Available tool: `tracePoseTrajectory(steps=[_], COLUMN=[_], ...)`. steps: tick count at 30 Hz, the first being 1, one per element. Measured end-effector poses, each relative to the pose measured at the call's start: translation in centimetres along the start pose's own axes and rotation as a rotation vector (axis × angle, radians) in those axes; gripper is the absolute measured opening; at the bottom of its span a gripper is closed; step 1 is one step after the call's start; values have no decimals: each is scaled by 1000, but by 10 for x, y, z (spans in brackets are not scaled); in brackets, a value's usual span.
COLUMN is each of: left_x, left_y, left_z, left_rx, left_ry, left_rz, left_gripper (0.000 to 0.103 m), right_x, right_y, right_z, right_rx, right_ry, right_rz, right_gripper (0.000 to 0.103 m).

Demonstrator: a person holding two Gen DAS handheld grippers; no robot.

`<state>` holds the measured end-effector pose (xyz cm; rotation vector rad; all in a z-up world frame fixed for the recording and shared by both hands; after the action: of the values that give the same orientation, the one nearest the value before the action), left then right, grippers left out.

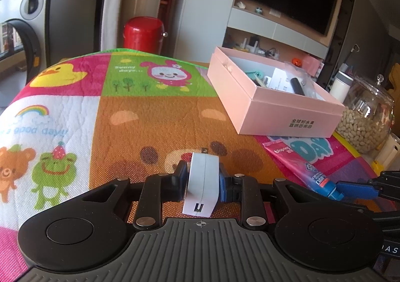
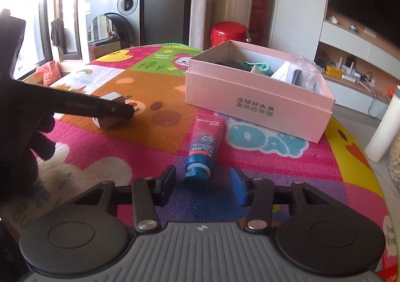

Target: Organize rigid objects

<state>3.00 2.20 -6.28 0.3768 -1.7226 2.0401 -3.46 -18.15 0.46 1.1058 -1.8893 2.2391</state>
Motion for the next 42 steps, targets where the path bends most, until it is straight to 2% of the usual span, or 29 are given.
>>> tracePoseTrajectory(steps=[2,18,22,27,33,42], left_x=[0,2,3,15,25,31], left_y=[0,0,0,3,7,1], left_z=[0,-1,-3,4,2,0], left_rx=[0,23,46,-14,-27,-42], left_ry=[0,9,19,12,0,-3], left_rz=[0,7,9,2,-1,36], left_gripper=[27,27,27,27,28,24], right_x=[4,62,60,58,63,64], right_y=[-1,-84,-81,-69,-65,-65], right_z=[2,22,25,32,28,29], right_rx=[3,4,4,-11,-4,-25], right_ry=[6,73,82,107,81,73], right_rz=[-4,277,269,254,277,281], right_gripper=[21,20,20,20,23,21])
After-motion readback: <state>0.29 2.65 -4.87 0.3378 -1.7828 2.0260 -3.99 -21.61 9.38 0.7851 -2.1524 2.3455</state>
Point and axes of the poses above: each gripper's, at about its wrist camera, not at the fingertips, and x roughly against the way its jaws point, z to its right, y to its underside, the point moved 10 cm from there along -x, roughly the way its jaws point, and after that the axes turned 7 degrees about z, right-handed, at the moved point
